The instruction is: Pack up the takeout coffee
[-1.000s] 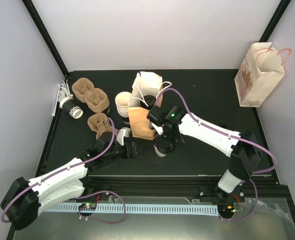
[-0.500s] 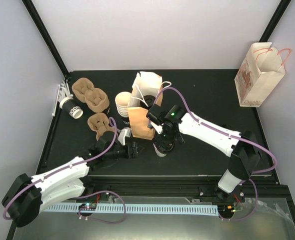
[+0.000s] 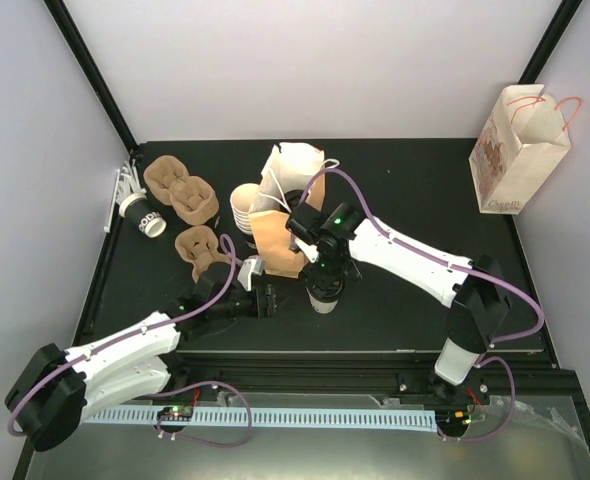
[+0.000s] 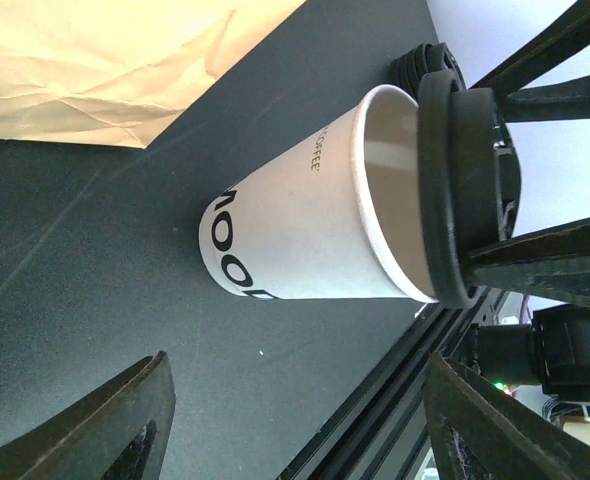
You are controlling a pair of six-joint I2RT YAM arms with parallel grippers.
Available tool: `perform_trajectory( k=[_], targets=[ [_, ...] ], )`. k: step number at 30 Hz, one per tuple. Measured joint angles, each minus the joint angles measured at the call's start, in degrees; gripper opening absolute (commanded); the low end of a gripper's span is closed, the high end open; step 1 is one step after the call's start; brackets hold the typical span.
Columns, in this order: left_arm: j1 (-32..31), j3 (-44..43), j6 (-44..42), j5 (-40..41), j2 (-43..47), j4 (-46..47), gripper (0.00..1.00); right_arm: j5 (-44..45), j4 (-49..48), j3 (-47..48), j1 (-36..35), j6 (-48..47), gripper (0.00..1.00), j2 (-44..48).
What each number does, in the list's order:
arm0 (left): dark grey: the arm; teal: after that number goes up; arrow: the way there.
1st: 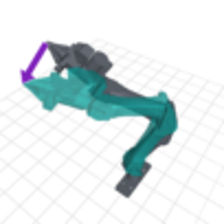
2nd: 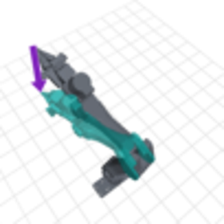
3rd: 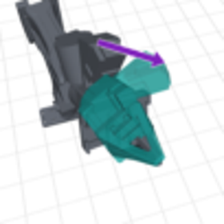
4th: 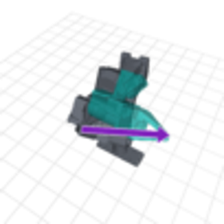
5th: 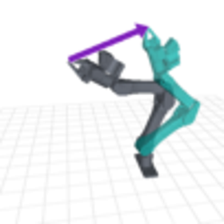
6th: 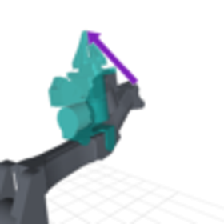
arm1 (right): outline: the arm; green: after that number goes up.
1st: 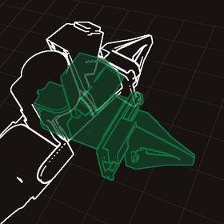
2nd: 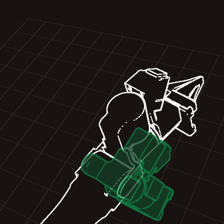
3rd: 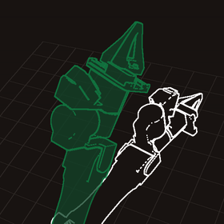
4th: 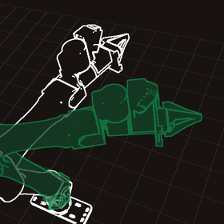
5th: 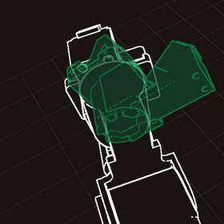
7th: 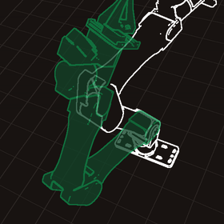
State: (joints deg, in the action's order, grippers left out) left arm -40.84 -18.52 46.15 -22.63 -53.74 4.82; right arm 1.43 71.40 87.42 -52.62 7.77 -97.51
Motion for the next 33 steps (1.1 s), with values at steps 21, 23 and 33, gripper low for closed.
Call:
perform_trajectory(
  k=[21, 23, 33],
  targets=[
    [0.00, 0.00, -0.02, -0.87, -4.15, 2.49, 0.67, -0.26, -2.23, -1.07, 0.00, -1.79, 0.75, -1.66],
    [0.00, 0.00, -0.02, -1.03, -4.63, 2.73, 0.67, -0.35, -2.73, -1.46, 0.02, -1.95, 0.76, -1.68],
    [0.00, 0.00, -0.04, -2.03, -8.48, 5.99, 0.64, -0.87, -6.01, -4.00, 0.13, -3.04, 0.77, -0.87]
  ],
)
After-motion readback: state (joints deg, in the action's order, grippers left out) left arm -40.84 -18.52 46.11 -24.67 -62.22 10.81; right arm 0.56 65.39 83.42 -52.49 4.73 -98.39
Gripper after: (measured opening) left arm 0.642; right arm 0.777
